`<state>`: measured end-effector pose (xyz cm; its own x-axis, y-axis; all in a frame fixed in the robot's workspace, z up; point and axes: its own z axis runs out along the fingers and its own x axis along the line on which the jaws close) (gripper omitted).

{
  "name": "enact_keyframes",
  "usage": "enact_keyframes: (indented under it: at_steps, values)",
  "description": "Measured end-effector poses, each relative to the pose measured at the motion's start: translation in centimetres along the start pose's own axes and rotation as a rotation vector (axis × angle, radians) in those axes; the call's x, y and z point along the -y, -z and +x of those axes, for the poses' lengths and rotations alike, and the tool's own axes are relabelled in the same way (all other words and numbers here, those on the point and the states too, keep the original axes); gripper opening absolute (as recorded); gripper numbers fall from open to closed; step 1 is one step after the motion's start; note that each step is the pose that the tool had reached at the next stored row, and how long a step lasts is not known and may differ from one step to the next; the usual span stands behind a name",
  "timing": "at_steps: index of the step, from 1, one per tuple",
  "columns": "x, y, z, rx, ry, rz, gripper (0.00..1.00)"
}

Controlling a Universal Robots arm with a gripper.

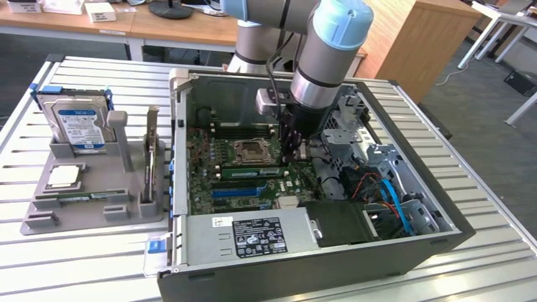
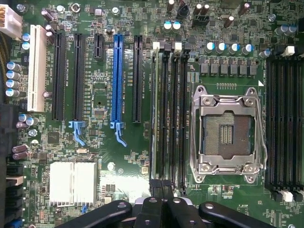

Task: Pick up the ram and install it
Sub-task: 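Press down the ram until it locks into place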

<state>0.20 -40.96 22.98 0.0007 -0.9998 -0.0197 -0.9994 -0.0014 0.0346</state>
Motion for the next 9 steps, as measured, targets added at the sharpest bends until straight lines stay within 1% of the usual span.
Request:
enact_keyframes:
  at_steps: [7,9]
  values:
    - [0.01,-0.17,0.00,0.0002,0.000,-0.0001,0.11]
    - [0.01,-0.27,0.01,0.0018,0.000,0.0000,0.11]
